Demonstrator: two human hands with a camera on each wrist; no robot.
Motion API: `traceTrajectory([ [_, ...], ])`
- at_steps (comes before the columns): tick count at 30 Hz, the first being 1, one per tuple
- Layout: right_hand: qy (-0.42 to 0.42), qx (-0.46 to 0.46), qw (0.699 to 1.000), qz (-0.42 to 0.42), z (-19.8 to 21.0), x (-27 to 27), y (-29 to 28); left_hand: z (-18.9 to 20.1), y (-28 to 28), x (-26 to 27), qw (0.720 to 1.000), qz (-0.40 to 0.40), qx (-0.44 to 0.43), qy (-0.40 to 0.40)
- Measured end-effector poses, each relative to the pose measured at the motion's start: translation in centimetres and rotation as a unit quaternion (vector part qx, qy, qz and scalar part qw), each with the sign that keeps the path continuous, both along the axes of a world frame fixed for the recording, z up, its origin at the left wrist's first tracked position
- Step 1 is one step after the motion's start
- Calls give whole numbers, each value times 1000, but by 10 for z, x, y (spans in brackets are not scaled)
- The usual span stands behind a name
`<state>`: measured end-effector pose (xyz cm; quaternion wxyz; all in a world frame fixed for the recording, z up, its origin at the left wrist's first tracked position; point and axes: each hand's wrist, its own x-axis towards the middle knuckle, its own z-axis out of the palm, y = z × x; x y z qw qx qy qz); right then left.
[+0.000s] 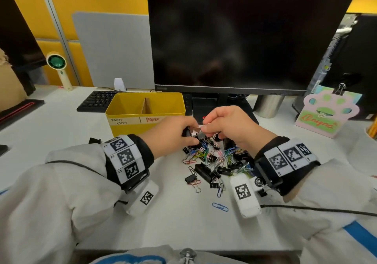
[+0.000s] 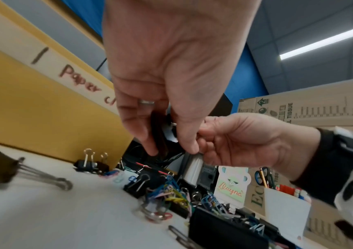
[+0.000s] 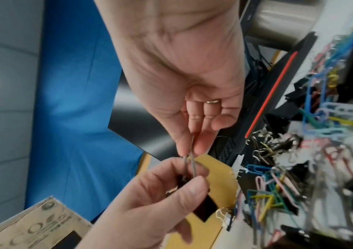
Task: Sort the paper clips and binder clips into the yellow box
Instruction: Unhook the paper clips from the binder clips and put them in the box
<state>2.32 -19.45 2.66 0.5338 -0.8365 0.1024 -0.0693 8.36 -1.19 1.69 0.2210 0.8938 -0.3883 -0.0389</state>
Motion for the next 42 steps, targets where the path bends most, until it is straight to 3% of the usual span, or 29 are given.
traceTrajectory([
  [3, 8, -3, 1000, -6, -7, -2, -4, 1, -2, 1, 999, 30, 39, 4],
  [7, 60, -125, 990, 37, -22, -1, 0, 6, 16, 9, 983, 97, 159, 6],
  [10, 89, -198, 975, 46, -28, 5, 11, 3, 32, 15, 958, 99, 270, -2],
  [13, 114, -238, 964, 36, -30, 16, 20, -3, 36, 16, 942, 106, 315, -39],
  [17, 134, -254, 957, 26, -30, 26, 23, -7, 18, 10, 972, 68, 201, -100],
  [19, 128, -244, 961, 18, -32, 27, 22, -7, 4, 7, 990, 41, 129, -48],
  [24, 103, -173, 979, -24, -35, 27, 16, -18, -16, 8, 991, 60, 105, 63],
  [29, 69, -69, 995, -28, -38, 23, 11, -25, -19, 12, 995, 60, 6, 81],
  [34, 67, -36, 997, -27, -39, 24, 10, -21, -11, 13, 984, 20, -100, 144],
  [37, 84, 59, 995, -9, -39, 23, 11, -18, -4, 11, 975, 9, -154, 161],
  [42, 53, 123, 988, -72, -35, 20, 6, -19, 7, 10, 950, 52, -221, 217],
])
